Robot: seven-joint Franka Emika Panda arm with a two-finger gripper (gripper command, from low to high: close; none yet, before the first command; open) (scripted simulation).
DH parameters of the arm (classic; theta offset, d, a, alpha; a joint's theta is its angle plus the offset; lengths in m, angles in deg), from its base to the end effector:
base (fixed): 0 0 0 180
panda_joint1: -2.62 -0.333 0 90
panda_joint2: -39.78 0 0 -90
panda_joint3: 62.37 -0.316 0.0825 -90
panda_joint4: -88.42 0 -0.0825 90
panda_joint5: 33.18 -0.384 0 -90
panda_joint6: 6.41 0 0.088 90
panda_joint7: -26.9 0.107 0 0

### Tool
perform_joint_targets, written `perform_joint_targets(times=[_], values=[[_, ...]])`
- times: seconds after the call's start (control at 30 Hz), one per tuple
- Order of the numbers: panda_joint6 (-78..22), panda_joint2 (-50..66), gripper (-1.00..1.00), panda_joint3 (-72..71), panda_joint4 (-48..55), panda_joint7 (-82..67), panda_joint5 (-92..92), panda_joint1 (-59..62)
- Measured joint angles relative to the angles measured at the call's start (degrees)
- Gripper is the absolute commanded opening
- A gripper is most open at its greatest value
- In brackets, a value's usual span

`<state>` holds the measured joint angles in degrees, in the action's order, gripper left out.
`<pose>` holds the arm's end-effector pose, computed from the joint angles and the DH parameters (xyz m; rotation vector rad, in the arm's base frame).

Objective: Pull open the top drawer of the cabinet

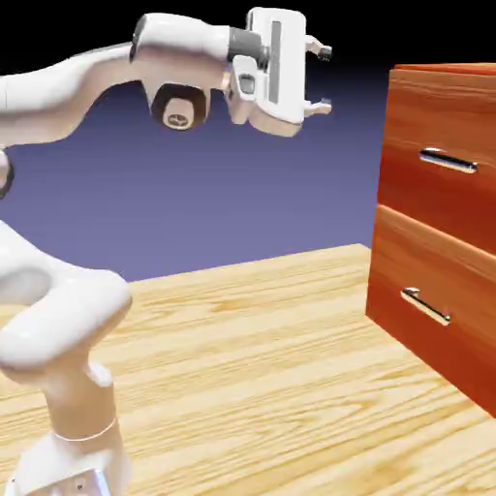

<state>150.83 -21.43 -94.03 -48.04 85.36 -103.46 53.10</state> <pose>0.3154 -0.0135 0.7328 -1.0053 1.5587 -1.1815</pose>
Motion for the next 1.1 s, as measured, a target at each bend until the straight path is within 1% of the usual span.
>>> perform_joint_targets(times=[1.1], values=[[-19.63, -33.41, 0.00, -37.03, 28.71, 18.73, -82.23, 59.87]])
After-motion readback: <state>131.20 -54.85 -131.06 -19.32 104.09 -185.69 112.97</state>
